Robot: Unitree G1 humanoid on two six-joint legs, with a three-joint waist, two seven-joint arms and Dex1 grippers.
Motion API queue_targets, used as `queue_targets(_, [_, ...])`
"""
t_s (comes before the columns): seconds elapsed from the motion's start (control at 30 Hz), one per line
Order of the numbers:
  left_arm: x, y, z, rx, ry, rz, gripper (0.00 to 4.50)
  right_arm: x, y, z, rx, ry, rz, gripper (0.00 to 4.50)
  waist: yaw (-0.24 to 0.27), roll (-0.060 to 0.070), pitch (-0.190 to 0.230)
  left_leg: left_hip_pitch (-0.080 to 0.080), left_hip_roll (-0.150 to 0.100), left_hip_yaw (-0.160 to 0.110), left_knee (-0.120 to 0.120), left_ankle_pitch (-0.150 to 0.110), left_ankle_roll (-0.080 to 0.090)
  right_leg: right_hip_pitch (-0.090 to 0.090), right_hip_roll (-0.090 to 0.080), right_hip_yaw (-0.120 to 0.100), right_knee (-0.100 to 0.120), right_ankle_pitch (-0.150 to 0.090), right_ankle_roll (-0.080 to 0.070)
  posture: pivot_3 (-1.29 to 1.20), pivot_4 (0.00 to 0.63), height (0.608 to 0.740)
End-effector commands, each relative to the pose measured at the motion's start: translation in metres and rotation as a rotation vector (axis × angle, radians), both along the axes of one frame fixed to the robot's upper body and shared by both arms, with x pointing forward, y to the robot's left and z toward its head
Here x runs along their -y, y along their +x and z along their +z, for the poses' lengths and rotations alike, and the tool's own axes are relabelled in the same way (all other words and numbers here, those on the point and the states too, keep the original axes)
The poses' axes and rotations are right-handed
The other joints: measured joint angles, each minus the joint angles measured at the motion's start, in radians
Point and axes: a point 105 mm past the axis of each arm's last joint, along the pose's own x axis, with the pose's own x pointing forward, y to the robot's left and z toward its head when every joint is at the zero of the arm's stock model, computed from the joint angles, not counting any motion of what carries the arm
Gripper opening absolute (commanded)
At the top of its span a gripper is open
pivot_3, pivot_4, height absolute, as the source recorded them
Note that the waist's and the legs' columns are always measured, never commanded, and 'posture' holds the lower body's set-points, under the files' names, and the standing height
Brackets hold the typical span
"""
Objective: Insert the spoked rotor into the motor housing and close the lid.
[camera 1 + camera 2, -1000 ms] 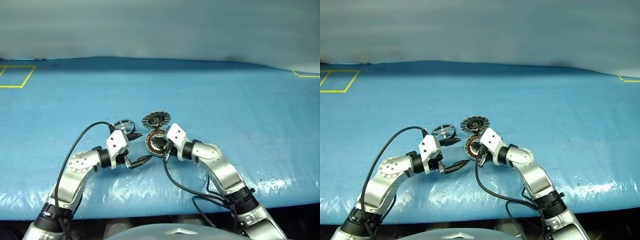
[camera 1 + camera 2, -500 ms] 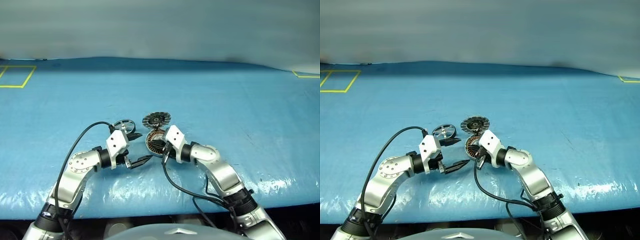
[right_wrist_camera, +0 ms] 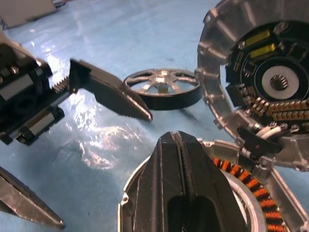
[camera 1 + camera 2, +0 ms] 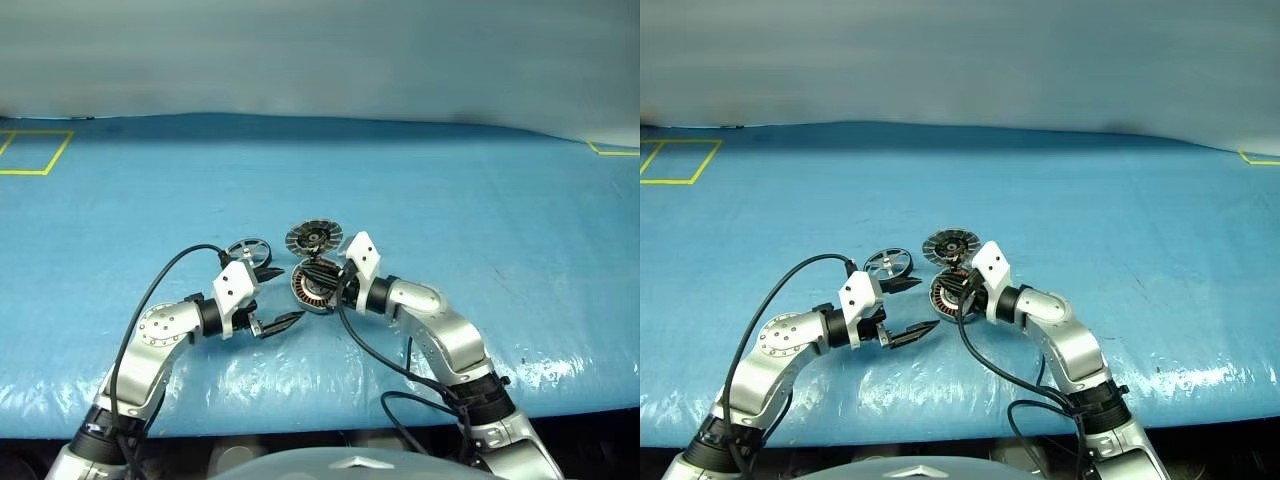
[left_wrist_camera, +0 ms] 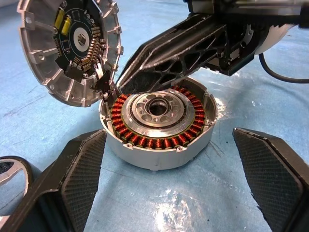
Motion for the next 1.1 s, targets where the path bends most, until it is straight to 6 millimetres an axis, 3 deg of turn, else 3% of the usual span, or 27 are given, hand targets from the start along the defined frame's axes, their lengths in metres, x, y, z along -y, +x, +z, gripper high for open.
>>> queue_targets(0.03, [0.003,-0.001,0.005,0.027,-0.015,-0.008,4.5,-0.004,-0.003,0.0,0.045,-0.036,0.023,0.03,0.0,0.0,0.0,0.0,0.0,0.0,0.0,0.0,0.0,0.0,0.0,0.0,0.0,0.0,0.0,0.0,0.15,0.74])
queue_targets(0.23, [0.003,-0.002,0.004,0.024,-0.008,-0.01,4.5,0.0,0.003,-0.008,0.063,-0.086,-0.02,0.03,0.0,0.0,0.0,0.0,-0.001,0.0,0.0,0.0,0.0,0.0,0.0,0.0,0.0,0.0,0.0,0.0,0.15,0.74])
queue_targets(0.53, [0.003,-0.002,0.003,0.018,-0.01,-0.018,4.5,0.003,0.007,0.005,-0.005,0.06,-0.061,0.03,0.0,0.0,0.0,-0.001,-0.001,-0.002,0.0,0.0,0.0,0.0,-0.001,-0.002,0.0,0.0,0.001,0.0,0.15,0.74])
queue_targets(0.73, [0.005,-0.002,0.003,0.021,-0.006,-0.024,4.5,0.012,0.003,-0.036,-0.062,-0.127,-0.07,0.03,0.001,0.0,0.0,-0.001,-0.002,-0.004,0.0,0.0,0.0,0.001,-0.003,-0.005,0.0,0.0,0.001,0.0,0.15,0.74])
queue_targets(0.87, [0.005,-0.002,0.002,0.021,-0.004,-0.023,4.5,0.015,-0.006,-0.051,-0.061,-0.206,-0.04,0.03,0.003,0.0,0.0,-0.001,-0.003,-0.007,0.0,0.0,0.0,0.003,-0.003,-0.008,0.0,-0.001,0.002,0.0,0.15,0.74])
queue_targets(1.0, [0.005,-0.002,0.002,0.019,-0.002,-0.024,4.5,0.015,-0.005,-0.053,-0.052,-0.214,-0.043,0.03,0.004,0.0,-0.001,0.001,-0.003,-0.007,0.001,0.0,0.0,0.005,-0.004,-0.008,0.0,-0.001,0.001,0.0,0.15,0.74])
queue_targets(1.1, [0.006,-0.003,0.002,0.019,-0.003,-0.025,4.5,0.011,-0.002,-0.039,-0.028,-0.144,-0.047,0.03,0.005,0.0,-0.001,0.001,-0.003,-0.007,0.001,0.0,0.0,0.005,-0.004,-0.008,0.001,-0.002,0.0,0.0,0.15,0.74])
